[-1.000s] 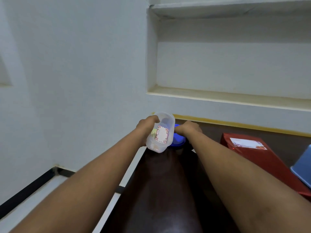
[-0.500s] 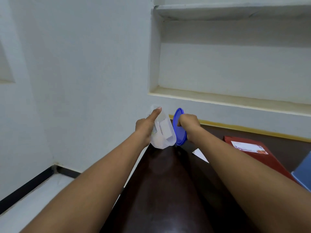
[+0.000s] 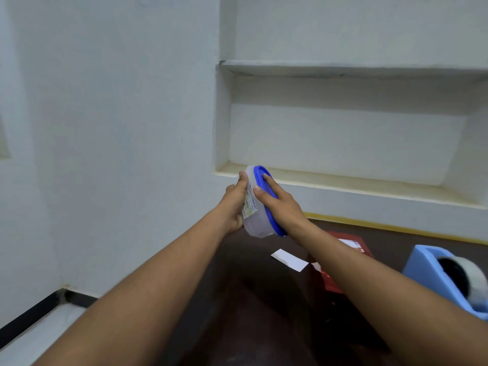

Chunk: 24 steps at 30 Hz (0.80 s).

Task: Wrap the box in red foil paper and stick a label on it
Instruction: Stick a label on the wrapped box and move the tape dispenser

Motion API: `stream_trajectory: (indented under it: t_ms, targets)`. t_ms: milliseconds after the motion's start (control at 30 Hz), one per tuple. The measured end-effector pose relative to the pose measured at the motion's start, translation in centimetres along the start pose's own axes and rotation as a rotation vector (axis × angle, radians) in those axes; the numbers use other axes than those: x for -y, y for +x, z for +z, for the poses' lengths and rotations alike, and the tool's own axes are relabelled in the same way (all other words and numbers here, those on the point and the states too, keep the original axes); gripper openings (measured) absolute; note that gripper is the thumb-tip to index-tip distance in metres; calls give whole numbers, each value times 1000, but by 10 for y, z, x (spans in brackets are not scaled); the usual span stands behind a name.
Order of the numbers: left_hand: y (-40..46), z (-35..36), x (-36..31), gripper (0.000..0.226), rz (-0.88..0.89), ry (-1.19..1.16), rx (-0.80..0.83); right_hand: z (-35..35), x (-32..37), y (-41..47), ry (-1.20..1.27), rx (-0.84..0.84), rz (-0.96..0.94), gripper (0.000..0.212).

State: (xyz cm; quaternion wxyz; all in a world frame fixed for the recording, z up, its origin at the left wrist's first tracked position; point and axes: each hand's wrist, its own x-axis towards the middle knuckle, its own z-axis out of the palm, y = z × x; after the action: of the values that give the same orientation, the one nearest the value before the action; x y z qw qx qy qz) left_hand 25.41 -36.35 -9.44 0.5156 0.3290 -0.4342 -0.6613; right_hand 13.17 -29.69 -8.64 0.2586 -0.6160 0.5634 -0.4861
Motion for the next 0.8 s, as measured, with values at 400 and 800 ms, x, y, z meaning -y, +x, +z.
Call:
stream_trajectory:
  t_ms: [400,800]
  targets:
    - [-48,82,-11,56,191,-7,250,-73,18,-45,-9,-156,-104,69]
    - [-65,134,-13,46,259,39,360,-112,23,-64,57,-244,-130,83]
